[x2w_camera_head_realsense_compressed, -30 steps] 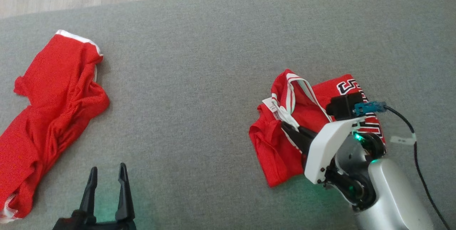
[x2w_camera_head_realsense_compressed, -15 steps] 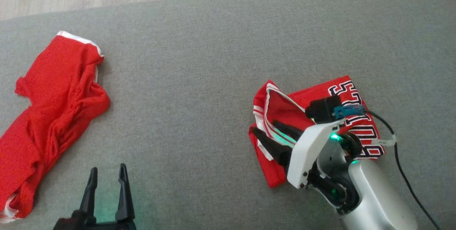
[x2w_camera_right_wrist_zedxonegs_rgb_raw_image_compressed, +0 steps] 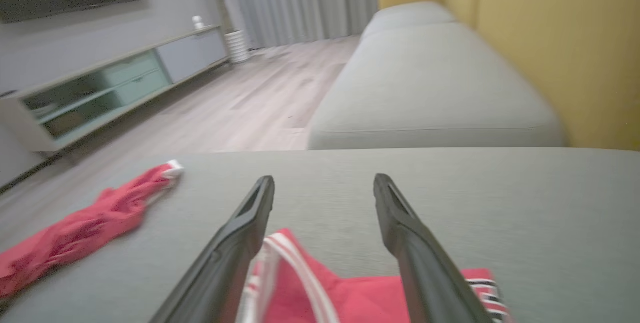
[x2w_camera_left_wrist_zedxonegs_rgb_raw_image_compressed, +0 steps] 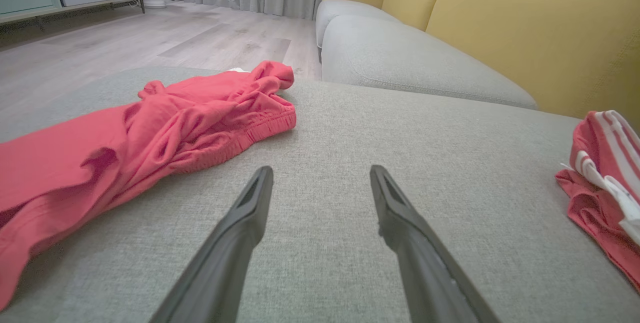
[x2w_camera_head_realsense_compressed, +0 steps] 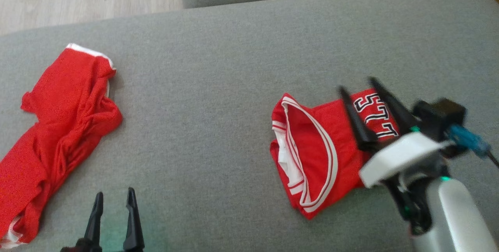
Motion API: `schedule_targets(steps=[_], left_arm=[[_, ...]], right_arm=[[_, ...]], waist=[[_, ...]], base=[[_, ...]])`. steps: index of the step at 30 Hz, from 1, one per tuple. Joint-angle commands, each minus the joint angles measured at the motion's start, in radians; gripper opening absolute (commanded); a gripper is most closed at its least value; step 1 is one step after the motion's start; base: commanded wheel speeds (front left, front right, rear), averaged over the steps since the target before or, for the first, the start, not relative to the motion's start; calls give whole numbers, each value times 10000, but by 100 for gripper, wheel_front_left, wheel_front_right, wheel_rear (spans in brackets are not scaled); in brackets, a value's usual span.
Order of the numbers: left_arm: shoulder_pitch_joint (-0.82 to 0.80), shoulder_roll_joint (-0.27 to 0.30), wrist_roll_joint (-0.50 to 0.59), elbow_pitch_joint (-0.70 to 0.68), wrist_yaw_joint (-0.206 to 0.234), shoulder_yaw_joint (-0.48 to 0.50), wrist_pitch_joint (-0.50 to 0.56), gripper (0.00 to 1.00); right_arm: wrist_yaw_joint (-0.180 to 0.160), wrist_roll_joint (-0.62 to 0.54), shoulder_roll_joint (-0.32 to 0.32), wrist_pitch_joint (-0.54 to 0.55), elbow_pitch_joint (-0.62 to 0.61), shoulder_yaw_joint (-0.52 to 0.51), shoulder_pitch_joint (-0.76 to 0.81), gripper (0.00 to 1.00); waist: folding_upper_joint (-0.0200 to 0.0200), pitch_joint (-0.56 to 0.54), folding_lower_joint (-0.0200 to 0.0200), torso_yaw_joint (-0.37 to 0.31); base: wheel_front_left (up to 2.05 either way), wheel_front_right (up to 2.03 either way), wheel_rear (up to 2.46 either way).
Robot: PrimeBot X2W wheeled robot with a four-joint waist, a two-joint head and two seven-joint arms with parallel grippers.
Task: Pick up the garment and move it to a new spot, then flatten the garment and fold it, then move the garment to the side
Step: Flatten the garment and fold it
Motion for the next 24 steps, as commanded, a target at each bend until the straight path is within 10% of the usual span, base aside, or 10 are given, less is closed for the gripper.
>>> schedule_targets(steps=[1, 18, 20, 24], left_arm=[[-52, -24, 130, -255, 34, 337, -80, 100], [178, -24, 293, -331, 4, 304, -80, 100], [166, -24, 328, -368, -3, 307, -80, 100], [116, -24, 330, -457, 2, 355, -80, 100]], right_arm=[[69, -639, -112, -662, -133, -211, 122, 100], [69, -2915, 337, -5357, 3584, -2356, 1251, 100], [69, -2649, 339, -5417, 3804, -2232, 1143, 0], [69, -2585, 341, -5481, 4168, -1949, 781, 0]], waist=[[0, -135, 0, -37], [0, -962, 0, 112], [0, -953, 0, 192], [0, -849, 0, 327]], base=[[0, 0, 0], [0, 0, 0], [0, 0, 0], [0, 0, 0]])
